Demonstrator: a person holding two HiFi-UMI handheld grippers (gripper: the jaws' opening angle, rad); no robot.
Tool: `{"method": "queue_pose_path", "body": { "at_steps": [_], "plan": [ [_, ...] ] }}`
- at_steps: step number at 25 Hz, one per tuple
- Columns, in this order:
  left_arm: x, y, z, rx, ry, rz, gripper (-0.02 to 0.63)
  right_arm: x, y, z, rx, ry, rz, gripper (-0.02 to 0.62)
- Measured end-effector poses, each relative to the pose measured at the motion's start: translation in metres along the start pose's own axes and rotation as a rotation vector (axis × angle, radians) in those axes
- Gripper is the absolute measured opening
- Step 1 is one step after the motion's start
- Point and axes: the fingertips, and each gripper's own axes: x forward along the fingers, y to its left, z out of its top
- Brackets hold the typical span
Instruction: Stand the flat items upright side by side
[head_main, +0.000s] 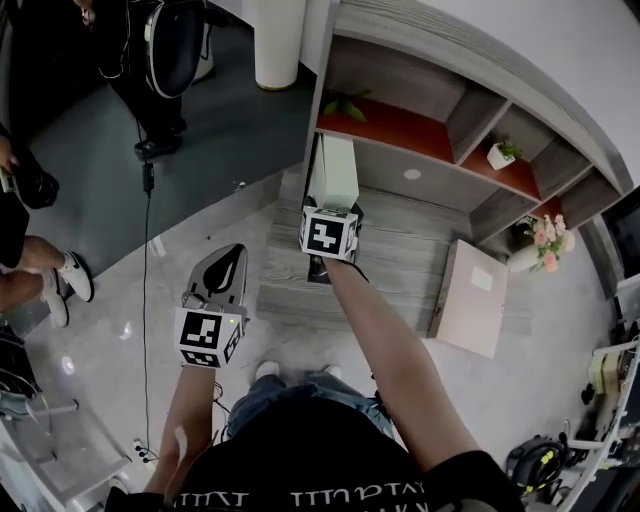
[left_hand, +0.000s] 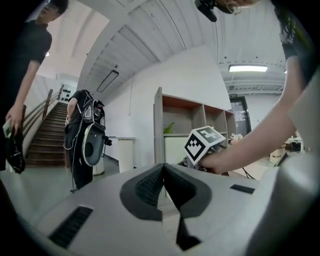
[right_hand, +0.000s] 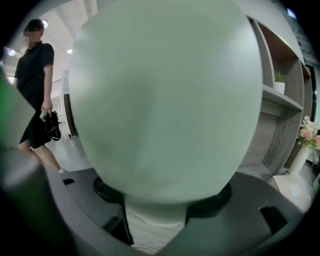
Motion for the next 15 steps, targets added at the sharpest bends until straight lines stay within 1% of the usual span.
{"method": "queue_pose_path", "body": {
  "at_steps": [4,7,9,11,15],
  "plan": [
    [-0.002,0.008,0.0,-0.007,0.003,0.029,0.012,0.001,0.009,0.001,0.009,0.005,-0.016,0.313],
    [-0.001,0.005,-0.003,-0.01,0.008,0.025,0.012,0.002,0.012,0.001,0.015,0.008,-0.012,0.313],
    [0.0,0.001,-0.003,-0.008,0.012,0.018,0.012,0.001,0.015,0.001,0.016,0.016,0.015,0.325],
    [0.002,-0.003,-0.002,-0.007,0.013,0.01,0.012,-0.001,0.019,0.002,0.011,0.01,0.055,0.371],
    [0.003,-0.01,0.001,-0.002,0.01,-0.011,0.012,-0.011,0.013,-0.003,0.023,0.0,0.09,0.391]
  ]
}}
